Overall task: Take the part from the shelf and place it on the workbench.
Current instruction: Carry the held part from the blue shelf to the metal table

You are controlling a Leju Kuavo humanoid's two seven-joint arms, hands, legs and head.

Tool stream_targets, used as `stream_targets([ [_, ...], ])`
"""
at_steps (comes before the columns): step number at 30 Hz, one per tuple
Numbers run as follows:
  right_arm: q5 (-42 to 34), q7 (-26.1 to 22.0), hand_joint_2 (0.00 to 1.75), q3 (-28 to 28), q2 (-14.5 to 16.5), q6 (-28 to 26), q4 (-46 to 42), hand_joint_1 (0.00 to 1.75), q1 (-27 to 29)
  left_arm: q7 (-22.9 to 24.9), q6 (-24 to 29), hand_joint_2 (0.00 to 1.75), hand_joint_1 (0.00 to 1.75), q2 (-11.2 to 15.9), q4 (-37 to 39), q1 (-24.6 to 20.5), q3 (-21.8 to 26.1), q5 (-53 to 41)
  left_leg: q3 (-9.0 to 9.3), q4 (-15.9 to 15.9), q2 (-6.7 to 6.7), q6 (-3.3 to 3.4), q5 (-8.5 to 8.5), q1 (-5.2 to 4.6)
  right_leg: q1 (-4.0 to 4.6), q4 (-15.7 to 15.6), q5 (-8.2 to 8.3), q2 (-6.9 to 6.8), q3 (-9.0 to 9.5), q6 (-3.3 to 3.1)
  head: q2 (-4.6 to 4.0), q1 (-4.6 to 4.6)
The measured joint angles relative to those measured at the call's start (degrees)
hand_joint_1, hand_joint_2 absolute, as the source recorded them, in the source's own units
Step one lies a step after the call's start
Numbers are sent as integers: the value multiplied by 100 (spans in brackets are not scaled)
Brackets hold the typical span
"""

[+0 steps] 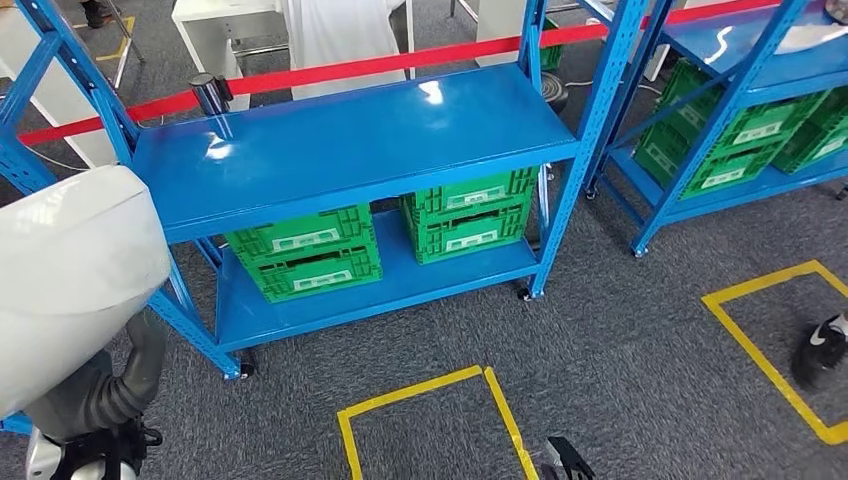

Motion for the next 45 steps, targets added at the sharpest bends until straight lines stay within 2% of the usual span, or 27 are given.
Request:
stream_targets([
  [2,-16,-4,0,-4,0,-1,0,0,5,4,-1,175,175,-10,1,3,16,-5,-114,685,0,-48,-593,12,7,6,161,-7,-193,-27,0,-12],
  [3,-18,-4,0,-5,0,-1,0,0,9,4,-1,175,175,-17,1,5,19,-5,-127,1007,0,-61,-706,15,11,12,241,-12,-291,-24,0,-12],
  [5,-20,-4,0,-6,0,-1,0,0,10,5,-1,175,175,-32,2,7,19,-7,46,1229,-1,-57,-532,16,19,32,397,-20,-491,-7,0,-12],
  [7,-24,-4,0,-6,1,-2,0,0,9,6,-1,175,175,-45,-4,5,21,-7,601,677,-10,-3,-322,11,25,51,541,-20,-664,20,0,-12],
  [9,-27,-9,0,-7,2,-3,0,0,10,4,-4,175,175,-61,-25,-2,31,-7,1249,-204,-21,71,-473,-22,30,49,667,-13,-747,71,0,-6],
  [11,-41,-5,0,-8,3,-11,0,0,13,4,-22,175,175,-78,-40,-17,49,-7,1470,-625,-22,146,-583,-74,13,4,798,-8,-765,146,0,-14],
  [13,-68,20,0,-15,4,-38,0,0,31,13,-68,175,175,-94,-32,-36,62,-8,1359,-652,-1,247,-446,-74,-16,1,819,2,-814,218,0,-41],
  [14,-78,33,0,-22,8,-51,1,0,44,20,-95,175,175,-106,-25,-44,66,-14,1285,-663,12,301,-364,-66,-22,95,669,10,-868,244,0,-39],
  [17,-87,39,0,-40,21,-62,2,0,53,37,-150,175,175,-158,-8,-59,78,-53,1011,-663,33,378,-129,-62,-27,957,-223,23,-1082,285,0,-18],
  [18,-86,34,0,-42,21,-65,2,0,48,42,-160,175,175,-171,-1,-62,86,-60,907,-650,37,376,-49,-64,-27,1306,-374,24,-1119,297,0,-17],
  [19,-84,14,0,-42,21,-65,2,0,45,46,-166,175,175,-176,10,-69,95,-60,794,-626,42,368,29,-63,-28,1551,-353,24,-1102,306,0,-17],
  [20,-82,-24,0,-43,20,-57,2,0,44,51,-178,175,175,-178,25,-81,106,-55,668,-589,45,353,101,-58,-29,1641,-202,23,-1011,312,0,-16],
  [22,-74,-131,0,-43,20,-14,1,0,36,56,-197,175,175,-180,60,-127,137,-33,416,-475,46,306,215,-41,-34,1252,97,23,-557,317,0,-14],
  [24,-64,-194,0,-43,20,19,0,0,16,44,-205,175,175,-181,85,-185,180,-9,243,-352,47,242,293,-44,-13,448,-71,28,33,285,0,-3],
  [25,-68,-199,0,-44,20,19,0,0,8,29,-205,175,175,-183,98,-205,196,-4,203,-316,50,208,333,-49,-1,167,-208,32,204,255,0,2],
  [27,-102,-177,0,-55,20,1,0,0,11,-2,-218,175,175,-198,129,-215,209,-9,179,-316,53,137,428,-46,17,17,-262,33,237,165,0,4],
  [29,-131,-152,0,-81,20,-6,0,0,14,16,-254,175,175,-213,152,-223,209,-26,127,-237,40,69,304,-22,10,10,-145,7,140,72,0,-2],
  [32,-162,-157,0,-135,20,-1,-1,0,8,119,-299,175,175,-228,160,-265,209,-58,-81,554,21,-16,-525,7,5,9,72,-22,-97,-17,0,-20],
  [33,-175,-159,0,-152,20,-4,-1,0,10,140,-302,175,175,-234,160,-274,209,-63,-131,900,21,-32,-709,13,9,16,145,-23,-185,-21,0,-22],
  [34,-187,-158,0,-167,20,-9,0,0,12,154,-304,175,175,-238,161,-279,209,-66,-128,1156,19,-38,-745,15,14,28,220,-23,-282,-17,0,-22],
  [36,-199,-158,0,-184,20,-48,0,0,15,176,-307,175,175,-252,161,-286,209,-73,110,1183,14,-18,-488,15,22,53,365,-23,-480,4,0,-23],
  [38,-202,-163,0,-190,26,-94,0,0,14,191,-307,175,175,-271,155,-301,209,-82,717,494,2,52,-330,-1,32,68,495,-20,-639,37,0,-21],
  [40,-212,-178,0,-193,34,-107,0,0,14,192,-299,175,175,-280,131,-323,210,-93,1273,-311,-7,120,-488,-40,30,57,614,-19,-705,92,0,-16],
  [41,-221,-189,0,-197,37,-103,0,0,15,192,-293,175,175,-281,120,-331,211,-97,1382,-529,-8,147,-559,-67,19,35,677,-19,-717,127,0,-15],
  [43,-238,-213,0,-214,40,-90,0,0,26,193,-284,175,175,-281,112,-338,213,-102,1330,-637,6,214,-469,-85,-6,-6,774,-15,-745,201,0,-22],
  [44,-240,-218,0,-227,43,-87,0,0,36,194,-283,175,175,-283,113,-341,213,-103,1277,-656,18,264,-399,-77,-13,33,702,-7,-781,231,0,-25],
  [45,-241,-221,0,-240,48,-86,0,0,47,194,-283,175,175,-285,113,-345,213,-104,1215,-672,30,312,-320,-63,-15,169,510,2,-839,254,0,-22],
])
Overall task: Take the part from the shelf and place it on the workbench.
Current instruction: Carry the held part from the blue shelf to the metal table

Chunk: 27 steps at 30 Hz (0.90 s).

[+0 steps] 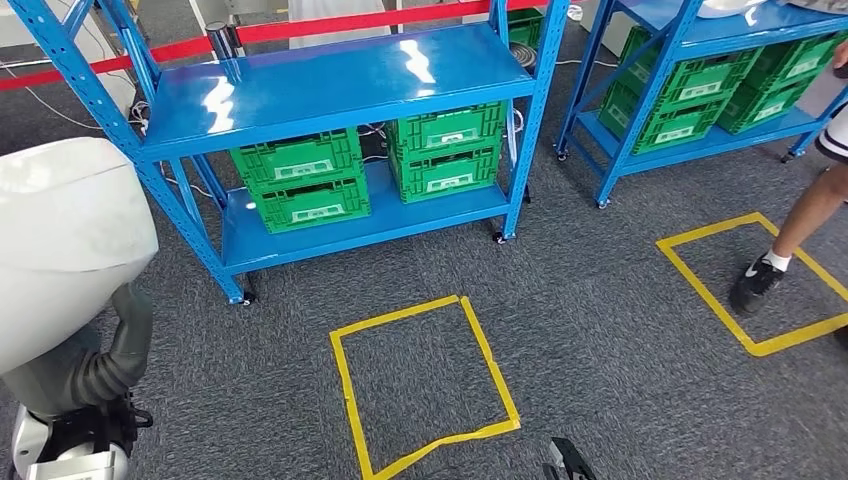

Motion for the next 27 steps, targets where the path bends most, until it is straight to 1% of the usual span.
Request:
stream_targets([
  [1,-1,-5,0,-14,4,-1,0,0,5,1,1,175,175,-3,-1,-4,0,-2,-75,-3,11,35,77,10,-8,250,-296,8,-76,14,0,4],
  [2,-2,-12,0,-24,8,2,0,0,6,2,2,175,175,-6,0,-5,0,-3,-165,3,11,58,152,9,-7,590,-616,12,-159,29,0,13],
  [3,-2,-24,0,-32,10,6,0,0,5,4,5,175,175,-7,1,-5,0,-3,-262,14,12,63,230,8,-9,968,-851,13,-228,45,0,19],
  [4,-1,-41,0,-39,9,10,0,0,3,5,8,175,175,-8,1,-5,0,-3,-373,30,14,57,306,10,-11,1280,-932,13,-252,61,0,21],
  [5,1,-59,0,-44,7,14,0,0,4,7,11,175,175,-8,2,-4,0,-3,-489,56,16,45,377,15,-14,1456,-862,12,-213,73,0,21],
  [6,2,-76,0,-47,5,14,0,0,5,7,15,175,175,-8,1,-4,1,-3,-608,92,17,26,441,25,-19,1452,-693,12,-93,83,0,21],
  [7,4,-89,0,-49,3,13,0,0,4,8,20,175,175,-8,-1,-4,4,-4,-726,140,16,2,496,37,-26,1257,-525,11,123,93,0,22],
  [8,4,-99,0,-50,3,14,0,0,-1,9,30,175,175,-7,-8,-3,11,-9,-836,198,15,-29,542,41,-36,902,-475,12,426,102,0,25],
  [9,4,-107,0,-50,4,15,-1,0,-7,10,46,175,175,-4,-22,-2,23,-14,-929,261,15,-63,579,39,-34,471,-545,22,739,89,0,31],
  [10,4,-109,0,-50,6,17,-1,0,-14,9,64,175,175,1,-40,0,38,-20,-993,311,15,-99,622,32,-29,119,-663,29,974,64,0,39],
  [11,4,-106,0,-50,8,17,-1,0,-17,9,81,175,175,8,-57,1,54,-26,-1031,337,17,-135,669,23,-20,-112,-777,37,1109,27,0,46],
  [12,5,-95,0,-50,11,15,-1,0,-14,9,93,175,175,17,-68,5,66,-28,-1048,342,18,-171,722,22,-6,-205,-812,41,1131,-26,0,51],
  [13,5,-84,0,-51,18,14,0,0,-6,9,101,175,175,32,-70,16,74,-30,-1063,337,16,-206,762,29,-10,-196,-773,28,1082,-75,0,52],
  [14,4,-76,0,-52,24,13,0,0,1,8,108,175,175,48,-69,29,80,-29,-1092,362,10,-241,716,38,-12,-194,-718,14,1034,-123,0,49],
  [15,3,-72,0,-56,30,13,0,0,6,4,116,175,175,66,-69,43,83,-29,-1136,466,1,-275,564,50,-15,-198,-659,-3,976,-174,0,44],
  [16,-2,-61,0,-62,34,10,0,0,8,-7,124,175,175,88,-68,57,86,-29,-1203,692,-6,-306,302,60,-17,-201,-592,-17,901,-214,0,34],
  [17,-7,-43,0,-70,35,2,0,0,7,-19,129,175,175,101,-68,64,87,-27,-1275,1013,-12,-330,-7,65,-7,-198,-527,-22,825,-240,0,26],
  [18,-14,-24,0,-80,36,-7,0,0,7,-30,131,175,175,113,-67,68,87,-24,-1339,1381,-14,-347,-261,68,4,-194,-463,-27,745,-258,0,22],
  [19,-21,-11,0,-88,36,-11,0,0,7,-37,131,175,175,122,-63,71,87,-19,-1371,1707,-14,-354,-388,69,19,-185,-395,-30,659,-265,0,20],
  [20,-27,-7,0,-93,37,-12,0,0,6,-38,131,175,175,128,-57,71,87,-11,-1340,1890,-16,-345,-360,67,35,-173,-329,-34,571,-267,0,21],
  [21,-31,-10,0,-96,37,-6,0,0,5,-37,131,175,175,132,-51,68,86,-1,-1229,1900,-18,-321,-229,62,53,-161,-265,-37,482,-267,0,22],
  [22,-32,-13,0,-96,37,-1,0,0,3,-35,131,175,175,136,-47,62,86,11,-1020,1711,-22,-275,-66,50,72,-150,-202,-37,396,-265,0,21],
  [23,-32,-13,0,-96,40,3,0,0,1,-33,131,175,175,138,-45,52,85,21,-737,1365,-32,-209,32,27,84,-144,-146,-36,328,-262,0,23],
  [24,-32,-13,0,-97,48,5,-1,0,0,-31,131,175,175,140,-47,37,85,28,-413,917,-39,-137,20,3,98,-141,-94,-34,280,-250,0,26],
  [25,-31,-13,0,-97,55,5,-1,0,-1,-32,131,175,175,143,-49,18,85,31,-139,510,-46,-89,-54,-24,96,-147,-41,-34,245,-228,0,26],
  [26,-31,-11,0,-98,62,5,-2,0,-3,-31,131,175,175,147,-50,0,85,32,29,225,-50,-56,-134,-52,82,-161,14,-35,222,-198,0,27],
  [27,-31,-10,0,-99,66,5,-2,0,-3,-30,131,175,175,150,-50,-13,85,36,100,60,-48,-39,-168,-75,67,-183,75,-36,201,-162,0,24],
])
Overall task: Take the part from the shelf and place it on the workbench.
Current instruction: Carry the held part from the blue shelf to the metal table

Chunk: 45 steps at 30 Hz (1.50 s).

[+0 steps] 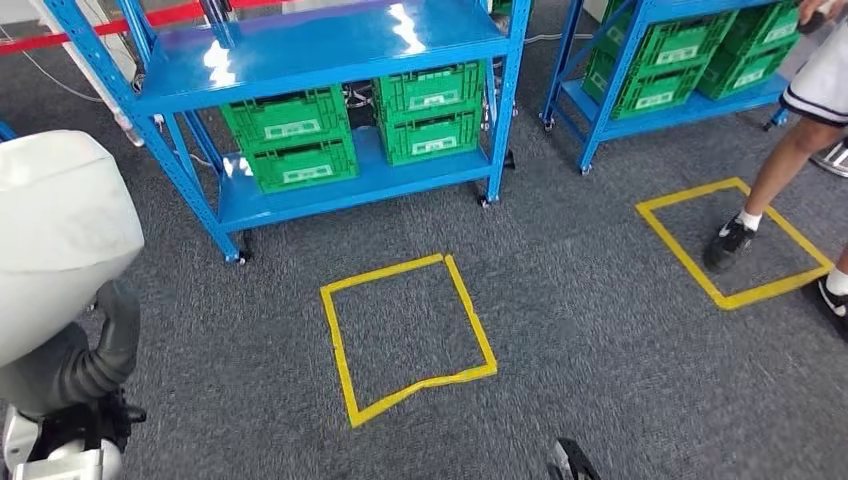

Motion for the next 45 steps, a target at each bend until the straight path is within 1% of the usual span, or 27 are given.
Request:
stream_targets([
  [2,-7,1,0,-6,2,-1,1,0,9,15,-14,175,175,3,9,-13,-2,9,-64,-115,18,35,131,1,-14,-27,53,8,-55,64,0,-4],
  [3,-9,0,0,-12,4,0,2,0,16,25,-28,175,175,3,15,-19,-3,14,-109,-161,32,68,216,18,-11,34,-53,22,-100,91,0,-2],
  [5,-5,13,0,-26,8,-5,2,0,23,43,-61,175,175,3,32,-28,-5,28,-233,-198,56,107,368,49,-22,469,-561,48,-244,144,0,6],
  [6,2,26,0,-32,9,-14,2,0,23,51,-82,175,175,3,40,-29,-5,41,-326,-184,60,119,431,52,-32,828,-838,54,-321,169,0,13],
  [7,6,44,0,-38,8,-22,2,0,22,63,-103,175,175,2,51,-28,-6,56,-422,-159,66,111,490,56,-44,1186,-1003,54,-379,193,0,14],
  [8,9,58,0,-46,5,-31,2,0,21,78,-131,175,175,2,62,-28,-7,70,-527,-122,71,99,545,65,-54,1462,-1014,54,-390,219,0,13],
  [9,9,67,0,-56,3,-33,2,0,21,96,-158,175,175,2,76,-28,-7,83,-640,-71,75,77,595,82,-67,1581,-877,54,-331,246,0,14],
  [11,12,62,0,-76,-1,-28,1,0,19,113,-207,175,175,2,102,-28,-7,100,-888,75,77,18,664,129,-118,1262,-542,53,54,322,0,18],
  [12,15,48,0,-83,3,-25,0,0,13,98,-215,175,175,4,108,-28,-7,96,-1010,170,72,-18,683,139,-135,867,-566,56,355,361,0,32],
  [14,23,14,0,-87,8,-22,-1,0,6,43,-201,175,175,10,116,-23,-8,70,-1154,329,62,-89,713,128,-146,239,-832,66,778,305,0,47],
  [15,25,4,0,-88,10,-23,-1,0,5,18,-187,175,175,14,122,-21,-9,57,-1177,365,58,-123,736,120,-128,98,-945,70,850,241,0,45],
  [16,26,-1,0,-90,8,-24,-1,0,11,6,-178,175,175,14,132,-17,-11,51,-1176,371,58,-158,769,124,-125,91,-949,68,828,153,0,35],
  [18,26,-3,0,-93,7,-24,-1,0,14,-4,-167,175,175,22,154,-15,-16,43,-1218,419,53,-227,711,149,-127,92,-877,52,769,47,0,21],
  [19,26,-9,0,-94,5,-21,-1,0,14,-2,-164,175,175,29,162,-13,-17,43,-1274,560,50,-259,561,157,-131,89,-831,46,733,-1,0,13],
  [21,36,-41,0,-95,2,-7,-1,0,20,0,-156,175,175,39,181,-11,-17,43,-1460,1155,45,-302,99,164,-121,91,-753,42,651,-49,0,-6],
  [23,63,-81,0,-95,2,5,-1,0,36,7,-139,175,175,45,208,-7,-17,51,-1593,1746,44,-308,-146,165,-98,95,-693,41,573,-63,0,-11],
  [27,90,-103,0,-96,2,8,-1,0,49,34,-120,175,175,58,250,-7,-17,84,-1320,1572,36,-243,59,157,-63,97,-639,41,509,-63,0,-10],
  [31,91,-103,0,-96,2,9,-1,0,49,34,-118,175,175,60,253,-8,-17,88,-1251,1472,34,-232,101,154,-60,97,-636,41,512,-62,0,-10],
  [32,94,-103,0,-96,2,10,-1,0,49,33,-117,175,175,62,255,-9,-17,93,-1174,1354,32,-217,147,149,-57,97,-634,42,518,-62,0,-11],
  [34,109,-100,0,-96,9,11,-1,0,48,27,-116,175,175,74,258,-21,-17,118,-831,824,16,-130,244,115,-50,96,-621,44,521,-51,0,-9],
  [36,152,-133,0,-95,18,27,-1,0,48,7,-96,175,175,105,265,-37,-16,166,-522,253,11,-24,321,66,-71,112,-613,47,476,39,0,-1],
  [37,183,-173,0,-94,21,50,-1,0,47,-1,-79,175,175,121,271,-45,-16,185,-472,112,21,19,345,63,-79,226,-687,51,400,99,0,7],
  [39,243,-264,0,-92,10,93,-1,0,51,-8,-49,175,175,139,287,-47,-16,214,-469,-51,48,83,449,85,-81,789,-999,61,116,195,0,17],
  [40,251,-278,0,-91,3,99,-1,0,58,-7,-47,175,175,140,298,-44,-17,220,-499,-34,51,90,456,86,-82,1158,-1155,62,-60,213,0,19],
  [42,257,-291,0,-91,-15,96,-1,0,76,-8,-45,175,175,141,323,-32,-19,226,-564,29,52,90,457,93,-88,1521,-1205,61,-223,246,0,19],
  [43,257,-293,0,-91,-24,98,-1,0,80,-7,-45,175,175,142,332,-32,-20,226,-598,74,50,84,453,103,-94,1384,-1079,59,-146,261,0,20],
  [45,258,-297,0,-91,-40,103,-1,0,73,-7,-45,175,175,142,338,-33,-20,227,-677,194,34,40,431,120,-113,695,-761,88,214,284,0,21],
])
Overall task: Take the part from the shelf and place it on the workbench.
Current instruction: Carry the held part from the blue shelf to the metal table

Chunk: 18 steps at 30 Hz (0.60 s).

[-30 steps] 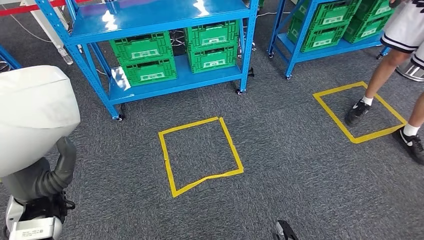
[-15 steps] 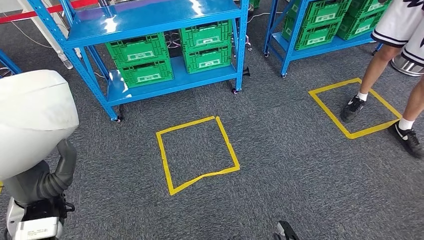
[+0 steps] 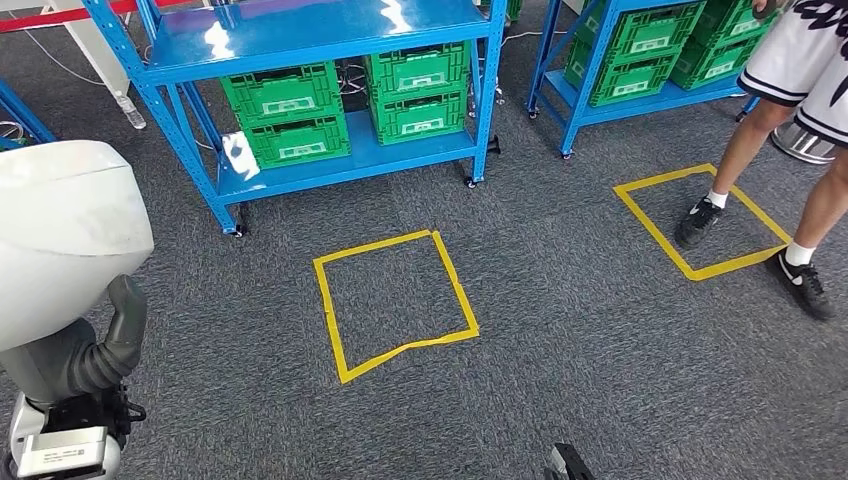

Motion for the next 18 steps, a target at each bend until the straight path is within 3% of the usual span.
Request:
stream_targets([
  [2,5,-5,0,1,-5,2,0,0,-1,-1,4,175,175,7,-1,-3,0,3,-83,114,-41,-81,-25,-8,2,-466,134,43,223,-58,0,-5],
  [6,24,-8,0,3,-5,3,0,0,30,-7,10,175,175,14,2,-6,-8,19,-158,160,-101,-231,-7,3,22,-530,196,-36,205,-256,0,-8],
  [8,34,-9,0,5,-10,4,0,0,19,-4,11,175,175,22,8,-9,-9,27,-300,477,-97,-291,-236,21,-1,-556,241,-108,185,-327,0,-33],
  [10,44,-7,0,6,-13,4,0,0,16,-3,13,175,175,24,20,-4,-12,29,-568,1154,-85,-338,-623,39,-1,-556,259,-188,157,-352,0,-55],
  [11,49,0,0,6,-13,3,0,0,19,-2,13,175,175,25,29,5,-14,29,-682,1458,-82,-352,-755,45,1,-555,264,-234,144,-354,0,-55],
  [12,51,8,0,6,-13,3,0,0,20,0,13,175,175,25,37,15,-15,29,-713,1594,-77,-356,-781,46,2,-555,268,-284,134,-352,0,-56],
  [13,51,17,0,6,-13,1,0,0,18,2,13,175,175,26,43,22,-15,29,-637,1515,-63,-349,-703,47,2,-554,272,-337,130,-347,0,-56],
  [14,55,28,0,6,-11,-3,0,0,14,4,14,175,175,30,44,27,-15,29,-455,1228,-23,-334,-546,45,2,-553,274,-392,132,-341,0,-55],
  [16,81,51,0,8,-7,-13,0,0,2,8,31,175,175,52,17,49,-14,28,-24,452,217,-278,-284,8,14,-552,275,-491,148,-314,0,-56],
  [18,153,56,0,22,-5,-12,0,0,1,20,80,175,175,79,-58,119,-3,11,157,75,372,-202,-226,-49,30,-559,282,-573,158,-250,0,-55],
])
